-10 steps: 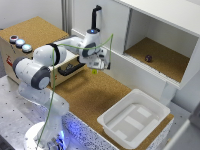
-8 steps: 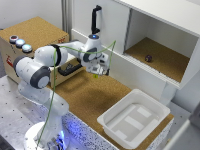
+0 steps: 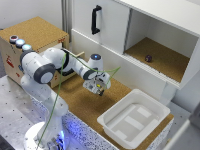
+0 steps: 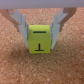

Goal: Put the yellow block on the table

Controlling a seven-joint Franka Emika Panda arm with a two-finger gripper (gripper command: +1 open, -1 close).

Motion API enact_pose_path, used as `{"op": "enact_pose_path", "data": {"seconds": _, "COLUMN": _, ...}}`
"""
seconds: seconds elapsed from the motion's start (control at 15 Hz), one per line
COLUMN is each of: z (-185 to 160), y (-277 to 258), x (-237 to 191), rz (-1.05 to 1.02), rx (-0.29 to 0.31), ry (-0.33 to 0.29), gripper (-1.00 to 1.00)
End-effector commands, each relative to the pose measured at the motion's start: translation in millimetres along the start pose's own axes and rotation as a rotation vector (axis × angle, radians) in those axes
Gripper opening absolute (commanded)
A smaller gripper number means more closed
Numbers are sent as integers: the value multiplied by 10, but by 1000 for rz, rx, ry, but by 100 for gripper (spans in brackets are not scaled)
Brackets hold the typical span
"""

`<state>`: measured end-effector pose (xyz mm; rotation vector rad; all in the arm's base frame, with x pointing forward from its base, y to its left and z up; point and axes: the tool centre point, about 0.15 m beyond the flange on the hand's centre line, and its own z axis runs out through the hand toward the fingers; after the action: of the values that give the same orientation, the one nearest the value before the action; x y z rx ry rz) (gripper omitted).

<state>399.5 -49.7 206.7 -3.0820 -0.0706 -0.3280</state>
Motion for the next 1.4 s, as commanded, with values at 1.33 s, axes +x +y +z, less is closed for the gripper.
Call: {"op": "enact_pose_path", "data": {"seconds": 1.33, "z": -500, "y": -152, "x": -25, "rz": 117, "rx": -176, "ry": 57, "gripper": 100}}
